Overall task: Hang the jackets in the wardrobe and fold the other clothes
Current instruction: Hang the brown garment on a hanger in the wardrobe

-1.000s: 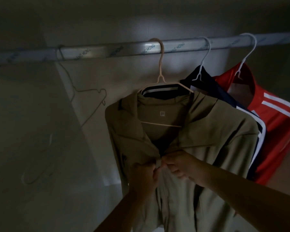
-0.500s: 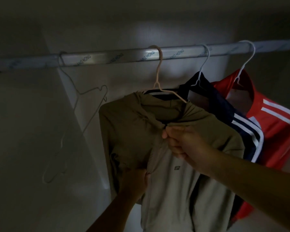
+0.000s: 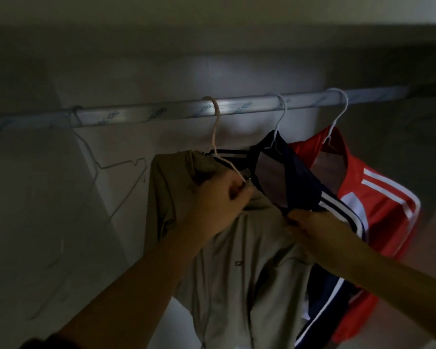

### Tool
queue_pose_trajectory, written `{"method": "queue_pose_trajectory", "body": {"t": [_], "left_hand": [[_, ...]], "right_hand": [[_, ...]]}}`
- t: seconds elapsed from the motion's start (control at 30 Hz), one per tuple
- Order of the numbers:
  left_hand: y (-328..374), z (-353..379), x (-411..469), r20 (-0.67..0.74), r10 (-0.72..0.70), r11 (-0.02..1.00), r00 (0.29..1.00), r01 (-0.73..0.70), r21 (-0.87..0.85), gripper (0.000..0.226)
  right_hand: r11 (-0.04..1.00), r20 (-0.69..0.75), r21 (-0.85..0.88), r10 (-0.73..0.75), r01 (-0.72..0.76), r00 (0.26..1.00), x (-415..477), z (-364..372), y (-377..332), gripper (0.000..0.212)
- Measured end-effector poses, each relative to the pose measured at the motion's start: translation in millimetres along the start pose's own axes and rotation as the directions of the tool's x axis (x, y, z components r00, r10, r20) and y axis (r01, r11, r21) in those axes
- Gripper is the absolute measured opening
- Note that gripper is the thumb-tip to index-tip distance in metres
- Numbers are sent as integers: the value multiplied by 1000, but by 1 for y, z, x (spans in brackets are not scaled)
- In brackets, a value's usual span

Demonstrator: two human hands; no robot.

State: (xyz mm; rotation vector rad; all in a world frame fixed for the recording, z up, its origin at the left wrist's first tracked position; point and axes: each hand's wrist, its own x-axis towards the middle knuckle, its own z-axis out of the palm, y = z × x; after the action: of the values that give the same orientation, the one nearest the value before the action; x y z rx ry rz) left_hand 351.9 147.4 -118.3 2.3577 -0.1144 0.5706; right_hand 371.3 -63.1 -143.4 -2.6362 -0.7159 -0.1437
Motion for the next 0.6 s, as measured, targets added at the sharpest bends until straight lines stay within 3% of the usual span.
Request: {"method": "queue_pose_trajectory", "body": {"t": [0.07, 0.1, 0.13, 0.2, 0.27, 0.3, 0.43, 0.5, 0.6], "left_hand": [[3, 10, 6, 354, -93, 991, 931, 50, 128, 39], [1, 15, 4, 387, -84, 976, 918, -3, 219, 41], [-4, 17, 1, 326, -38, 959, 944, -57, 276, 39], [-14, 13, -4, 41, 48, 970, 998, -57, 236, 38], [-20, 4, -7, -166, -17, 992, 986, 37, 121, 39], [-23, 2, -8, -172, -77, 992, 982, 92, 83, 35], [-24, 0, -10, 176, -189, 980, 966, 173, 102, 26], [-16, -3, -5, 275, -231, 968, 933, 248, -29, 20], [-6, -3, 2, 352, -298, 875, 887, 401, -271, 22]], "right_hand": [[1000, -17, 11, -8, 8, 1000, 0, -1, 0, 20], [1000, -16, 17, -4, 5, 1000, 1, -2, -1, 20], [1000, -9, 8, 1, -1, 1000, 2, -3, -2, 21], [998, 9, -69, 11, -10, 1000, 2, -1, -4, 22], [994, 6, -109, 11, -11, 1000, 1, -1, -5, 24], [994, 2, -110, 8, -8, 1000, 0, -1, -6, 28], [995, 26, -94, 18, -16, 999, -2, -6, -5, 41], [997, 34, -71, -3, 5, 999, -5, -6, -6, 38], [997, 51, -67, -46, 49, 998, -12, -2, -7, 21]]}}
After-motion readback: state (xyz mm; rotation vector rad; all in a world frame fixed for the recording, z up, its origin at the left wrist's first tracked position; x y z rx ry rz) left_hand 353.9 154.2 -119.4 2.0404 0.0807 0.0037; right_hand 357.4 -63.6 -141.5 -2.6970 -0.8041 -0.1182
